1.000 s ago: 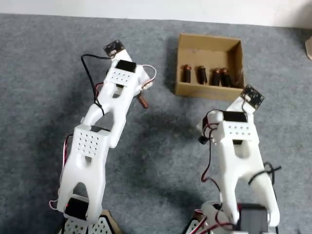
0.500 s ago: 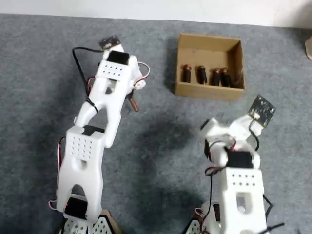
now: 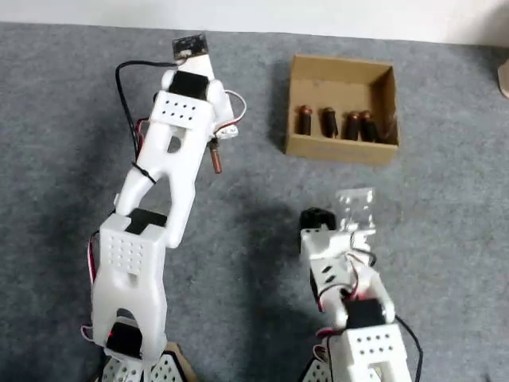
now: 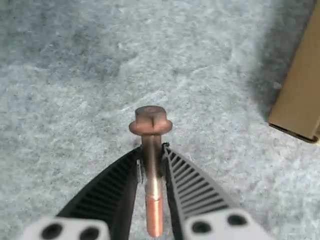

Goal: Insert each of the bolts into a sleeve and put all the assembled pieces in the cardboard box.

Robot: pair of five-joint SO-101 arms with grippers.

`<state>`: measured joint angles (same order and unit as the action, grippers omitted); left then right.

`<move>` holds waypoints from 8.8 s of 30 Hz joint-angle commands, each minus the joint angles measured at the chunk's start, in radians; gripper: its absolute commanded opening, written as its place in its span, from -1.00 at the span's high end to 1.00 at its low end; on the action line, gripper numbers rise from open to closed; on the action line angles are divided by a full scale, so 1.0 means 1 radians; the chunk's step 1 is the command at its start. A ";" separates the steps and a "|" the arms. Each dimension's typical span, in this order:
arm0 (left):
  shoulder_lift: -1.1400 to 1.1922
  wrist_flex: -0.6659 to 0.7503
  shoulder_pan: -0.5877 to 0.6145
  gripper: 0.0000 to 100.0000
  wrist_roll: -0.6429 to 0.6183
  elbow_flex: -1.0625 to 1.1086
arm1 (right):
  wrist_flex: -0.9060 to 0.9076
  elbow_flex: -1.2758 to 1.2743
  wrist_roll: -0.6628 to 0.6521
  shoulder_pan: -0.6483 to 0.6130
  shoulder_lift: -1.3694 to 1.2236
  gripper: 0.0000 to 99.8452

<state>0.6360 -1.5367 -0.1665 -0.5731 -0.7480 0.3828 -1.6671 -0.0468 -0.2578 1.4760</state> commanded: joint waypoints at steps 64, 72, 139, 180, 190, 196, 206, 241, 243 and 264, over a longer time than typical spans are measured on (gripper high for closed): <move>-1.549 1.542 -0.398 0.99 0.046 1.827 | 0.062 -0.125 -0.115 -0.162 0.351 0.99; -1.555 1.653 -0.400 0.99 0.071 1.920 | 0.062 -0.125 -0.115 -0.162 0.351 0.99; -1.550 1.346 -0.321 0.20 0.155 2.002 | 0.019 -0.093 -0.107 -0.001 0.341 0.99; -1.547 1.080 -0.174 0.20 0.247 1.891 | -0.001 1.241 -0.109 0.202 -1.190 0.99; -1.547 1.080 -0.174 0.20 0.247 1.893 | -0.001 1.606 -0.109 0.217 -1.623 0.99; -1.547 1.080 -0.174 0.20 0.265 1.893 | -0.001 1.805 -0.109 0.255 -1.837 0.99; -1.547 1.080 -0.202 0.20 0.296 1.914 | 0.002 1.910 -0.109 0.285 -1.974 0.99; -1.547 1.079 -0.200 0.20 0.296 1.913 | 0.282 1.679 -0.109 0.240 -1.675 0.99; -1.549 1.077 -0.200 0.20 0.298 1.913 | 0.282 1.587 -0.109 0.237 -1.590 0.99; -1.560 0.812 0.082 0.48 0.361 1.793 | 0.278 0.842 -0.023 0.228 -0.940 0.99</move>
<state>-0.8984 -0.6759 -0.1649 -0.2232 1.0978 0.6621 -0.7894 -0.0898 -0.0169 0.4526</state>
